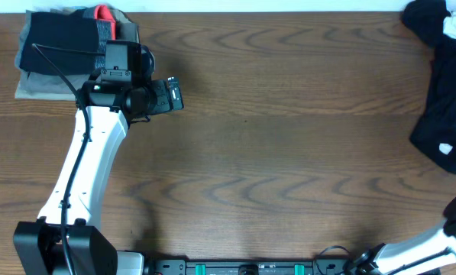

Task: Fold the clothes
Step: 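Grasp the white shirt in the right pile with the right gripper, then pull the white shirt out and drop it at table center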

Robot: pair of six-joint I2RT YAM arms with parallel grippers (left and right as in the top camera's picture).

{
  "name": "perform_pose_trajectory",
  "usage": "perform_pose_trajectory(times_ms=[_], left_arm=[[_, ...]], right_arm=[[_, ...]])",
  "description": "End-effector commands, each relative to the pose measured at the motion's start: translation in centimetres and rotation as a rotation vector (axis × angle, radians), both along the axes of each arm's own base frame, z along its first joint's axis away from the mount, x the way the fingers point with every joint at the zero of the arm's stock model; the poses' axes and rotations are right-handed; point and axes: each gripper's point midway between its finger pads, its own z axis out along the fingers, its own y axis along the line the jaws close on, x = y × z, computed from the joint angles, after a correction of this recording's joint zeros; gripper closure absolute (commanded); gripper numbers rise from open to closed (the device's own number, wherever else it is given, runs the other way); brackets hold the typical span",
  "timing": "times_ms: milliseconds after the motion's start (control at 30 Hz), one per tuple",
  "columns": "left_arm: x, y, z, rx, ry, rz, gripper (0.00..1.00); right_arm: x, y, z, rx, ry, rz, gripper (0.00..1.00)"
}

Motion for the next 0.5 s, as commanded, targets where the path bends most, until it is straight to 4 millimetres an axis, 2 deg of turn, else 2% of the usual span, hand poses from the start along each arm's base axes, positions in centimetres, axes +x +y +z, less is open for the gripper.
perform_pose_trajectory(times_ms=[0, 100, 200, 333, 467], left_arm=[[0.3, 0.0, 0.2, 0.006, -0.002, 0.011, 0.01], [0.3, 0.0, 0.2, 0.006, -0.002, 0.011, 0.01], [0.3, 0.0, 0.2, 0.006, -0.002, 0.011, 0.01], [0.3, 0.0, 0.2, 0.006, -0.002, 0.011, 0.01], [0.3, 0.0, 0.2, 0.006, -0.003, 0.011, 0.01]], right_arm=[[-0.5, 5.0, 12.3, -0.167, -0.227, 0.065, 0.99], [-1.6, 7.9, 19.3, -0.304, -0.374, 0.091, 0.99], [-3.4, 9.4, 24.6, -0.416, -0.492, 0.058, 0.99], [-5.1, 10.9, 28.8, -0.461, -0.619, 0.047, 0.99], [-4.6, 13.8, 30.3, -0.416, -0.705, 0.172, 0.99]])
